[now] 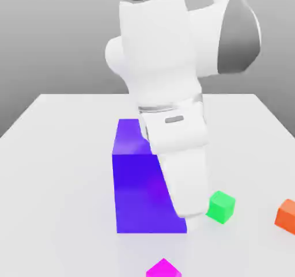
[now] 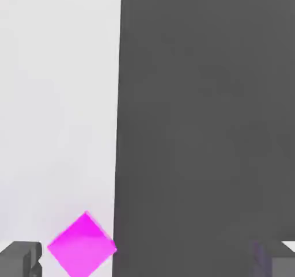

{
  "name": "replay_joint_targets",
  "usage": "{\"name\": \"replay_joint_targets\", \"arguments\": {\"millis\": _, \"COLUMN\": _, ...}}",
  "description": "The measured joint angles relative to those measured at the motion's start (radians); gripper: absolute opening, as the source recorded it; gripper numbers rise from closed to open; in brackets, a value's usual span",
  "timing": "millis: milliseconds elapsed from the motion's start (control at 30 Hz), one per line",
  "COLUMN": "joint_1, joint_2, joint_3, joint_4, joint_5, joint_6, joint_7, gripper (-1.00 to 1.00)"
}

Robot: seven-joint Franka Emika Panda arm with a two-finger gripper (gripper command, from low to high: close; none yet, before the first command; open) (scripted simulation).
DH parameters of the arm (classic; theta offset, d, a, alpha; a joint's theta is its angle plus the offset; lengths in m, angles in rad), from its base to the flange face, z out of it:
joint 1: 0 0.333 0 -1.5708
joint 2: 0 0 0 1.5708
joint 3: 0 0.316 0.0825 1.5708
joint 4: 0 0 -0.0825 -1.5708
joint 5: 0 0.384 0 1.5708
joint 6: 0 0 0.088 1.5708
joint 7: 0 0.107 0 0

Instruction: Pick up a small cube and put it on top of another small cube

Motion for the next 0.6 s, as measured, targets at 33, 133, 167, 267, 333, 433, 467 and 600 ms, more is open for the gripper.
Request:
{"name": "replay_joint_targets", "arguments": {"millis": 33, "joint_1": -0.004, "joint_2": 0.019, "joint_3": 0.005, "joint_4": -0.001, "joint_5": 0.002, "joint_6": 0.007, "joint_7": -0.039, "gripper": 0.00}}
{"name": "replay_joint_targets", "arguments": {"millis": 133, "joint_1": -0.017, "joint_2": 0.072, "joint_3": 0.021, "joint_4": -0.003, "joint_5": -0.001, "joint_6": 0.028, "joint_7": -0.149, "gripper": 0.00}}
{"name": "replay_joint_targets", "arguments": {"millis": 167, "joint_1": -0.021, "joint_2": 0.089, "joint_3": 0.027, "joint_4": -0.004, "joint_5": -0.004, "joint_6": 0.035, "joint_7": -0.185, "gripper": 0.00}}
{"name": "replay_joint_targets", "arguments": {"millis": 267, "joint_1": -0.033, "joint_2": 0.138, "joint_3": 0.041, "joint_4": -0.007, "joint_5": -0.021, "joint_6": 0.060, "joint_7": -0.286, "gripper": 0.00}}
{"name": "replay_joint_targets", "arguments": {"millis": 333, "joint_1": -0.041, "joint_2": 0.169, "joint_3": 0.050, "joint_4": -0.010, "joint_5": -0.039, "joint_6": 0.077, "joint_7": -0.348, "gripper": 0.00}}
{"name": "replay_joint_targets", "arguments": {"millis": 433, "joint_1": -0.050, "joint_2": 0.213, "joint_3": 0.058, "joint_4": -0.015, "joint_5": -0.075, "joint_6": 0.103, "joint_7": -0.435, "gripper": 0.00}}
{"name": "replay_joint_targets", "arguments": {"millis": 467, "joint_1": -0.053, "joint_2": 0.227, "joint_3": 0.060, "joint_4": -0.016, "joint_5": -0.089, "joint_6": 0.113, "joint_7": -0.463, "gripper": 0.00}}
{"name": "replay_joint_targets", "arguments": {"millis": 600, "joint_1": -0.094, "joint_2": 0.340, "joint_3": 0.111, "joint_4": 0.004, "joint_5": -0.061, "joint_6": 0.196, "joint_7": -0.544, "gripper": 0.00}}
